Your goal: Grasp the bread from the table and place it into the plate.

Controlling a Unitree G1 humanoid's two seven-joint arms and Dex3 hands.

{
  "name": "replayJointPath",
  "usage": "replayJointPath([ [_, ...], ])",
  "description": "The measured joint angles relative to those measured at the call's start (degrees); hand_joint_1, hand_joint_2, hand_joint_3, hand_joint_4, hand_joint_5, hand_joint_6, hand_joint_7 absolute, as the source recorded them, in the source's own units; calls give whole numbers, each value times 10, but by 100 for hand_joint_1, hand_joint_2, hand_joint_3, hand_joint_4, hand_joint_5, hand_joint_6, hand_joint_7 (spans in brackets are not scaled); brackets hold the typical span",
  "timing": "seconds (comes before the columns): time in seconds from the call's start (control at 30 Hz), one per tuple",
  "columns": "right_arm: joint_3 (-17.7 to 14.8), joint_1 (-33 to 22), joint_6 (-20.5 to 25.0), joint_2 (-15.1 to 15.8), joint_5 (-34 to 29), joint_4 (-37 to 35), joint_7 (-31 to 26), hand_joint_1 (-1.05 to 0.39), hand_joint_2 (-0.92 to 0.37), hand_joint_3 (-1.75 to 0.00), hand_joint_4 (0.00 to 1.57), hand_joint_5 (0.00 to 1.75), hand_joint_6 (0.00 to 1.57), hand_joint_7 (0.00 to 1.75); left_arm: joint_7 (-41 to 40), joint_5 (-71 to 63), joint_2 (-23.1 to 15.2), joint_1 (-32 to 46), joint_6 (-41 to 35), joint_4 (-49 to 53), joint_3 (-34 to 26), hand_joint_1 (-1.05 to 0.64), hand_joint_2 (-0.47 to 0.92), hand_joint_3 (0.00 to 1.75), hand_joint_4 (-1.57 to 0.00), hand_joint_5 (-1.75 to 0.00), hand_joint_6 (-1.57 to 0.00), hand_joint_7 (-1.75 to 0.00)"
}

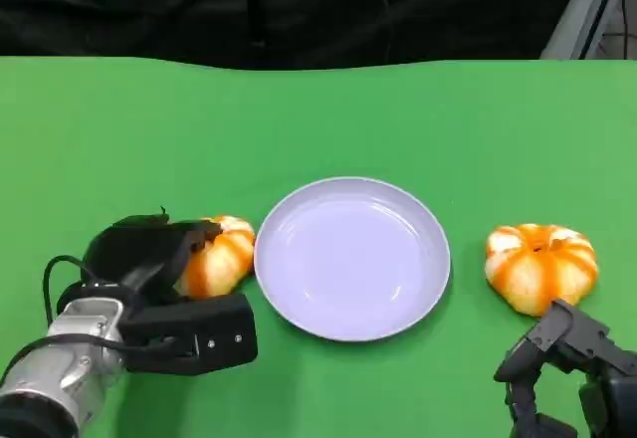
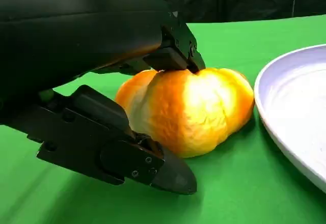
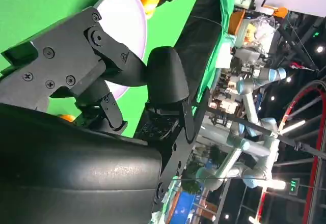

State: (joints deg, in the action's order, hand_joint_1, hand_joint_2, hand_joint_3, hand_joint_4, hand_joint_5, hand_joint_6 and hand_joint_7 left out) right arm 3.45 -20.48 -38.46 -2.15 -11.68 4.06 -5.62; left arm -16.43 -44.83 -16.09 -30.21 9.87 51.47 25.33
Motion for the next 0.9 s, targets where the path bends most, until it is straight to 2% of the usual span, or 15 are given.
replayJointPath([
  [0.13,0,0,0,0,1,0,0,-12,-53,-119,84,175,75,152,-4,1,1,-3,5,10,2,-82,90,0,-35,-2,-54,0],
  [0.37,0,1,0,0,1,0,0,-13,-51,-121,84,175,75,152,-5,17,4,-3,9,16,2,-68,92,1,-40,-3,-57,-1],
  [0.7,0,3,-7,1,3,-5,0,-13,-50,-123,85,175,75,152,-8,20,4,-3,10,16,9,-67,92,1,-41,-2,-57,0],
  [0.73,0,3,-7,1,3,-5,0,-13,-50,-123,84,175,75,152,-8,20,4,-3,10,16,10,-39,92,7,-60,-75,-85,-29],
  [0.77,0,3,-7,1,3,-5,0,-13,-50,-123,83,175,75,151,-15,23,5,-3,11,18,8,-20,92,12,-67,-133,-96,-67],
  [0.8,0,3,-7,1,3,-5,1,-13,-51,-122,83,175,75,151,-29,29,8,-3,12,21,4,-11,91,15,-71,-153,-83,-116],
  [0.83,0,3,-7,1,3,-5,1,-13,-51,-122,83,175,75,151,-45,37,13,-3,15,26,-3,-5,91,17,-73,-166,-73,-149],
  [0.9,-1,3,-7,1,3,-5,2,-13,-51,-122,83,175,75,152,-75,48,19,-3,27,34,-12,-2,91,19,-74,-172,-67,-166],
])
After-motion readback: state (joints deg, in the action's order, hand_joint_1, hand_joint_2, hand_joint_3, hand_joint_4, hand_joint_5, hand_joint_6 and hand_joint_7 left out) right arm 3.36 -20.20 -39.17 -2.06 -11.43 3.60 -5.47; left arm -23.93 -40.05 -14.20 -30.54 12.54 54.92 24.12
